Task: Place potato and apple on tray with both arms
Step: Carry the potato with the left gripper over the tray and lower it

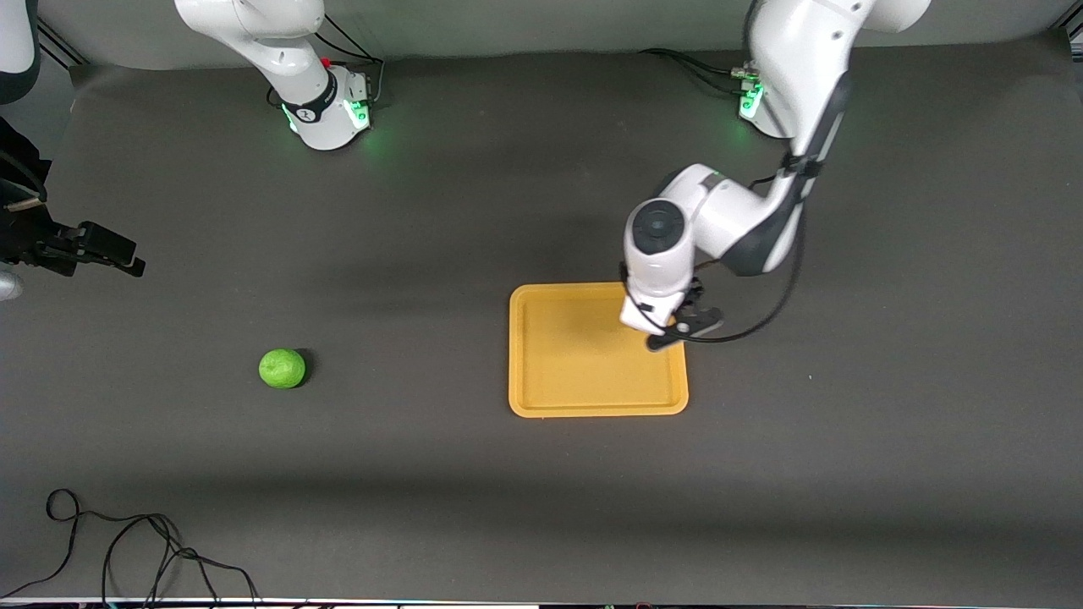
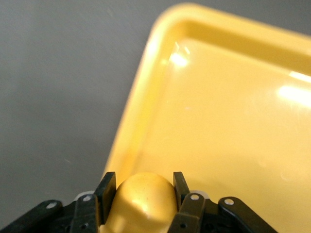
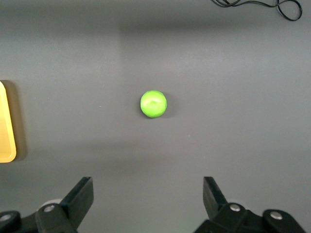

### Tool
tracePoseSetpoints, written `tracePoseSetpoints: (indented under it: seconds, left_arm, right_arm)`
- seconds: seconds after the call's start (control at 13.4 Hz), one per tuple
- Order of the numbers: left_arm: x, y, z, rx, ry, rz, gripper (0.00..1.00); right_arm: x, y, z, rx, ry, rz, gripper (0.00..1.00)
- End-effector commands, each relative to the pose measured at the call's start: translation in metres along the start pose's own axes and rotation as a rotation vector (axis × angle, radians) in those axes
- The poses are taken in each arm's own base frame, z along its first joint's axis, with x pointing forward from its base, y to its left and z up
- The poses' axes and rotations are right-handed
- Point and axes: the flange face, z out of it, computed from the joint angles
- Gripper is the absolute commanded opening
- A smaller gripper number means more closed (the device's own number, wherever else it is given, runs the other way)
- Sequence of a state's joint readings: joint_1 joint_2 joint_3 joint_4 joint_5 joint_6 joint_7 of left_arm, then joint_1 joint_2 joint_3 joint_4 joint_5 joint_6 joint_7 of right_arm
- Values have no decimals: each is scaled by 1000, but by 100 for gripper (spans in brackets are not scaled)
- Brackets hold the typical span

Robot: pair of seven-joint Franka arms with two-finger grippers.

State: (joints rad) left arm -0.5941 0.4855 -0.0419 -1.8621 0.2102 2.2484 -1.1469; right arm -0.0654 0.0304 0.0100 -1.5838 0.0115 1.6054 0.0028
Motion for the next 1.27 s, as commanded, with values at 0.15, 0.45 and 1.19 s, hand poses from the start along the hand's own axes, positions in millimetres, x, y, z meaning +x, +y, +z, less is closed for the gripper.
tracePoseSetpoints:
  seconds: [0.15,0.45,1.19]
  left_arm:
    - [-16,30,41,-5,46,-17,18]
    - [8,23,57,18,63,-23,18]
    - [119,-29,-24,72,100,-93,100]
  right_arm:
    - [-2,2,-1,-13,-4,-8,100]
    - [-2,2,-1,-13,-5,-8,100]
    - [-2,2,-1,-13,-7,-9,100]
